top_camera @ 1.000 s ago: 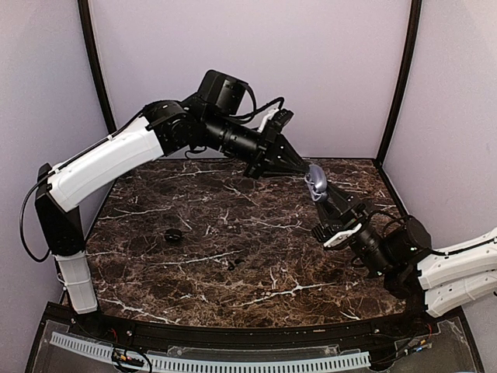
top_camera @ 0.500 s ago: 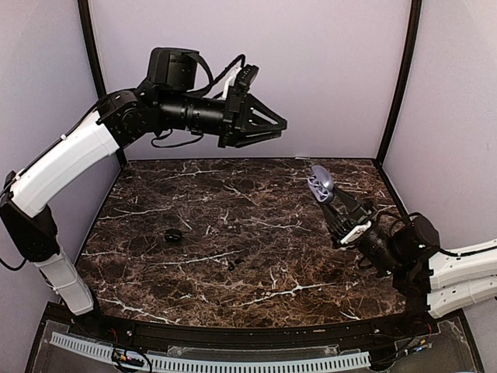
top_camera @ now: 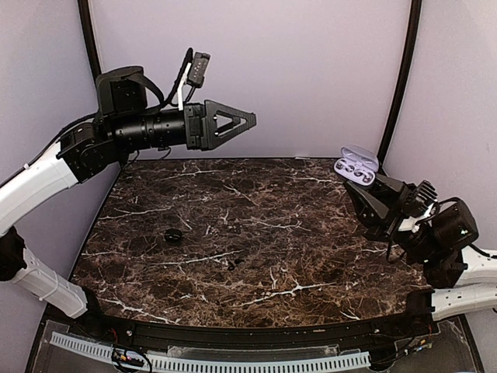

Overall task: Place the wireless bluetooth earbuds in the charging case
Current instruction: Adjust the left earbud in the left side groove of the charging case.

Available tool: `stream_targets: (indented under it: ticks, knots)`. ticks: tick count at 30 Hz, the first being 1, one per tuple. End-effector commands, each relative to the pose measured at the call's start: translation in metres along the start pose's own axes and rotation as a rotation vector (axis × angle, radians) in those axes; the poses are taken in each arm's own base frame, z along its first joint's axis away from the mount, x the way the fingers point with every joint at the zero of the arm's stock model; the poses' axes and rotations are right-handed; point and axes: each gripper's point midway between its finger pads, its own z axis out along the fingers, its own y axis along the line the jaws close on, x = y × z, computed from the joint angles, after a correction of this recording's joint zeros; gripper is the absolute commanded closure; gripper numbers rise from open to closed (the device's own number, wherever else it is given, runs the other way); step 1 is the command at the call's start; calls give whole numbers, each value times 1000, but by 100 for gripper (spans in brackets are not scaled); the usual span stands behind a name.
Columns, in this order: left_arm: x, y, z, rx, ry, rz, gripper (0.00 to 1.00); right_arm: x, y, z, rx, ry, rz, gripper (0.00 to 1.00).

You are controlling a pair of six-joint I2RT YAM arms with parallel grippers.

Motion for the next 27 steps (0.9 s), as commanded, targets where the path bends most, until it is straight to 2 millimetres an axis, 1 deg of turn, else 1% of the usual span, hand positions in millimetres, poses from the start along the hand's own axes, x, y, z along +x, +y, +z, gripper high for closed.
stream_targets:
  ticks: [1, 2, 3, 4, 5, 6, 7, 10, 12, 15, 18, 22, 27]
  knots:
    - [10, -20, 11, 84, -3, 164, 1, -22, 10, 2, -112, -57, 155, 100]
    - [13, -22, 13, 95, 2, 167, 1, -24, 12, 2, -123, -62, 167, 100]
    - [16, -30, 16, 115, -2, 176, 1, -25, 13, 2, -132, -66, 179, 100]
    - [18, -33, 18, 126, -1, 178, 1, -25, 14, 2, -132, -68, 190, 100]
    - [19, -43, 20, 154, -3, 181, 1, -25, 14, 3, -135, -72, 199, 100]
    - [22, -45, 24, 165, 4, 176, 1, -25, 15, 3, -139, -73, 202, 100]
    - [26, -52, 28, 194, 16, 165, 1, -24, 17, 4, -145, -71, 208, 100]
    - [31, -61, 37, 225, 25, 148, 1, -22, 21, 6, -160, -72, 231, 100]
    - [39, -72, 44, 257, 45, 146, 1, -23, 20, 6, -154, -80, 248, 100]
    - [48, -73, 52, 255, 65, 139, 1, -23, 19, 6, -153, -87, 263, 100]
    - [52, -75, 56, 265, 76, 124, 1, -25, 22, 7, -168, -94, 273, 100]
    - [55, -78, 58, 275, 88, 123, 1, -24, 24, 8, -178, -94, 269, 100]
    - [53, -86, 61, 299, 88, 126, 1, -22, 28, 10, -190, -88, 270, 100]
